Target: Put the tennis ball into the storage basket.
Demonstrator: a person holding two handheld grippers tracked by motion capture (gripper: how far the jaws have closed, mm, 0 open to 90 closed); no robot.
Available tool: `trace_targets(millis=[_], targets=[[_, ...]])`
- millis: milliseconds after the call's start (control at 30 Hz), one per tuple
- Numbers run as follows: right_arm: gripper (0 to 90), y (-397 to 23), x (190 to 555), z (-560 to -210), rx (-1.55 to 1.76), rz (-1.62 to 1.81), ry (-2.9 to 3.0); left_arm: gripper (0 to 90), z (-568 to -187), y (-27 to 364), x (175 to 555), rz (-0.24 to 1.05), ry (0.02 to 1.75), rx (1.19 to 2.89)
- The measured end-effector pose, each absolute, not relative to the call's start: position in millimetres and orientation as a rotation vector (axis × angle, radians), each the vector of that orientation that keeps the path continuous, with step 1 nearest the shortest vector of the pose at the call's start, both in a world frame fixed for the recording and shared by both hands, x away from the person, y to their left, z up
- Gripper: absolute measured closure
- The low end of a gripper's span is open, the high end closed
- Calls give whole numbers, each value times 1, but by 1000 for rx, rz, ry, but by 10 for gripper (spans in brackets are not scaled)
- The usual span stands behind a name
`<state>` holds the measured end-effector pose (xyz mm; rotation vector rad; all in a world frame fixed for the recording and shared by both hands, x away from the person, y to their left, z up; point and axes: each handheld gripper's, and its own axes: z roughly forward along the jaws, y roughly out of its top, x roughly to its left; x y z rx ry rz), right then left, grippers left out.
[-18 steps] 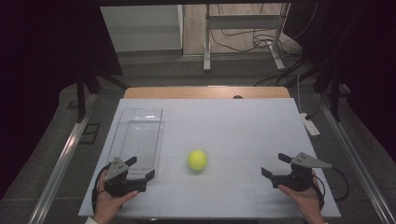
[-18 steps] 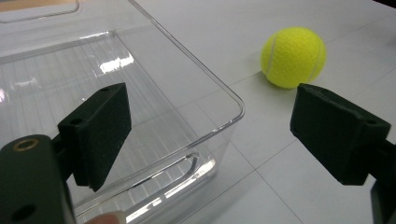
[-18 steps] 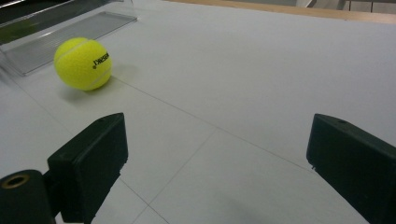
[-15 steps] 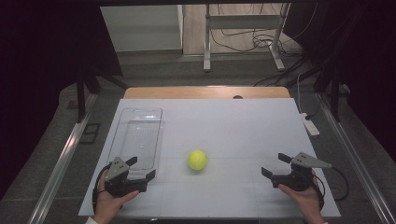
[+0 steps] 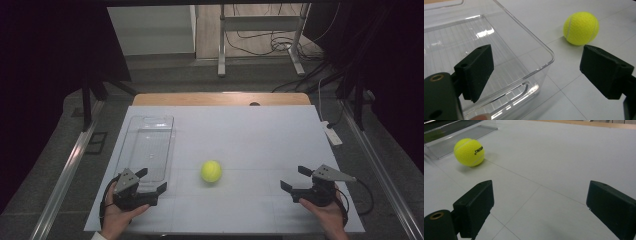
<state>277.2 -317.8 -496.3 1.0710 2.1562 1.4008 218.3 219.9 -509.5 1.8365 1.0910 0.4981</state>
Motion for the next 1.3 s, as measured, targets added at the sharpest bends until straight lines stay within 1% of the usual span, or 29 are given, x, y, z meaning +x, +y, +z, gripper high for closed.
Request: trace_targets(millis=[733,1300], targets=[[91,-315,277,-498,1056,1400,2176,127,-505,220,217,515,1090,1830],[96,-318,277,-500,1073,1382,2175,125,-500,216,226,485,1072,1847]])
